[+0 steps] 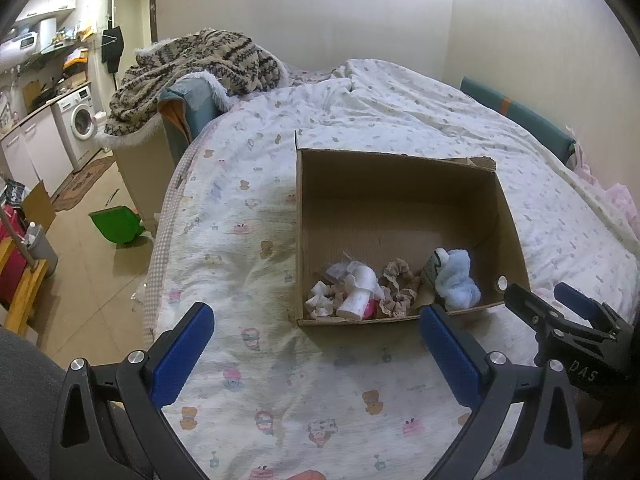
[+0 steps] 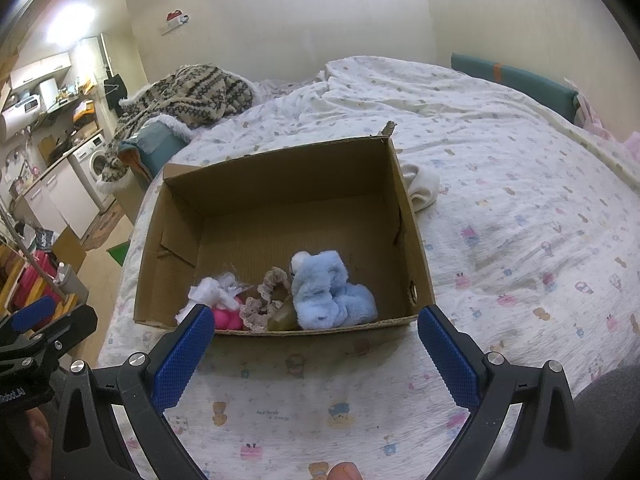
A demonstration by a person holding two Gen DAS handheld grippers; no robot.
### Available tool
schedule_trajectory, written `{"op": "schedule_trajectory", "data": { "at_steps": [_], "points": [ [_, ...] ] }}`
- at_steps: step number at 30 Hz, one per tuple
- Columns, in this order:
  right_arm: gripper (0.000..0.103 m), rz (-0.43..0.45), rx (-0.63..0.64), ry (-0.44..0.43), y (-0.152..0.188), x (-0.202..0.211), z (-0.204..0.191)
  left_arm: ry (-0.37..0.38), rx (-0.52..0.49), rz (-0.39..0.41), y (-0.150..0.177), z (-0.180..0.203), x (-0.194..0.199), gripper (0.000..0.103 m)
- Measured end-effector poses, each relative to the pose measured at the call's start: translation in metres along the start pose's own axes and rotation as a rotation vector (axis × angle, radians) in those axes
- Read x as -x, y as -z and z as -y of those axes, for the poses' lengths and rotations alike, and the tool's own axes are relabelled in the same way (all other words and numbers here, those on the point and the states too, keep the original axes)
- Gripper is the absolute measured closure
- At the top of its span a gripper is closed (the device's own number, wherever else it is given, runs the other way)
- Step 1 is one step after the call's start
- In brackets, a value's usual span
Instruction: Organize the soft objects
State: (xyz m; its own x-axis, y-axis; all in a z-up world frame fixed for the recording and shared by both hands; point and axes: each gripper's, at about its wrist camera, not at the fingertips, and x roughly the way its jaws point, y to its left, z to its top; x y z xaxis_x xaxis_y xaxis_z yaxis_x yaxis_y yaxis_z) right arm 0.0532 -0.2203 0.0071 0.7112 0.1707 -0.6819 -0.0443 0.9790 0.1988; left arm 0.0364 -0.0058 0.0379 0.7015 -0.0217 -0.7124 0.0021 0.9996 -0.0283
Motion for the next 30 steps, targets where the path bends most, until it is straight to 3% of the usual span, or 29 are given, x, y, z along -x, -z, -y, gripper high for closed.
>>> {"op": "schedule_trajectory", "data": {
  "at_steps": [30],
  "points": [
    [0.0,0.0,-0.002,-0.002,-0.001,0.0,0.0004,0.01,0.024,-0.018,0.0009,0.0014,-0.0069,0.0]
  ]
}}
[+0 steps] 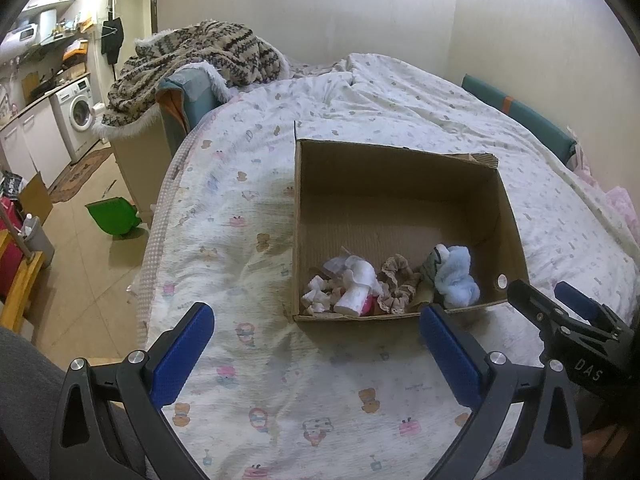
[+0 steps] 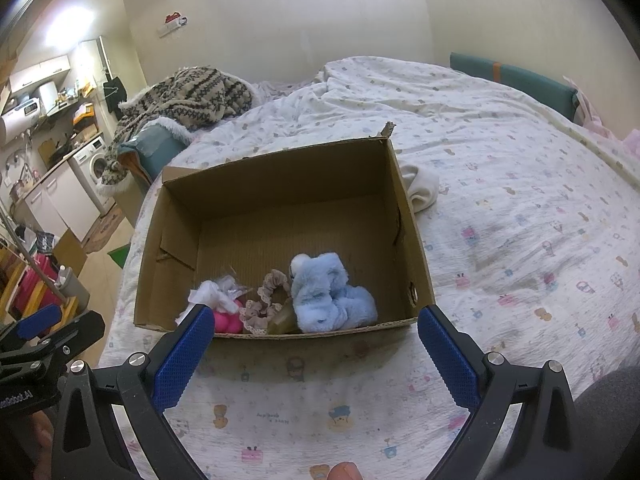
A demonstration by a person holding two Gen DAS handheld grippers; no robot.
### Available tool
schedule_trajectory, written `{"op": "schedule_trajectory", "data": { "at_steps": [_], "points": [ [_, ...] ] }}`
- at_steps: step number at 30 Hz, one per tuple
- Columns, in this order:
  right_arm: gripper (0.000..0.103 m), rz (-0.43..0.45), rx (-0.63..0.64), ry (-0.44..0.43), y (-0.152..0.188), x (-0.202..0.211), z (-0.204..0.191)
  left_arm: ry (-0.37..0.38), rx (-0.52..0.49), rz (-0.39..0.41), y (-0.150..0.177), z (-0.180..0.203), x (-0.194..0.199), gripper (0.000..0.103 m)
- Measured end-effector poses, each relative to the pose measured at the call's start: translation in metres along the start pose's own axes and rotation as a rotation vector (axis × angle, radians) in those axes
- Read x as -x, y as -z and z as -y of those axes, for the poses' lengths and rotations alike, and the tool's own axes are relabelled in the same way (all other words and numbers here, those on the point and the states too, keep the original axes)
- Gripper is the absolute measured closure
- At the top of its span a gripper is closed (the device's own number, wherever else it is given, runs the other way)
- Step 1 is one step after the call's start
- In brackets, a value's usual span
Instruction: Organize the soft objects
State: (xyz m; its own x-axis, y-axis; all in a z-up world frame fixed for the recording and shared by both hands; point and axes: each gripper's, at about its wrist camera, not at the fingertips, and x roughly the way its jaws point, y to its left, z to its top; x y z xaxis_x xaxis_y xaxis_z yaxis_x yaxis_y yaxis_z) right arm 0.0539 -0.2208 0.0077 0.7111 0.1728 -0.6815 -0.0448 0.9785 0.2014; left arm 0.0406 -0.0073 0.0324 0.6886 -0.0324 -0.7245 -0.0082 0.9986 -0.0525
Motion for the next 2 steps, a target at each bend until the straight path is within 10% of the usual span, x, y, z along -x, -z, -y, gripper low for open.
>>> {"op": "schedule_trajectory", "data": {
  "at_steps": [2],
  "points": [
    [0.0,0.0,0.001,0.001,0.0,-0.0001,0.0001,0.0,0.003,0.0,0.0009,-0.0004,-0.0011,0.0]
  ]
}}
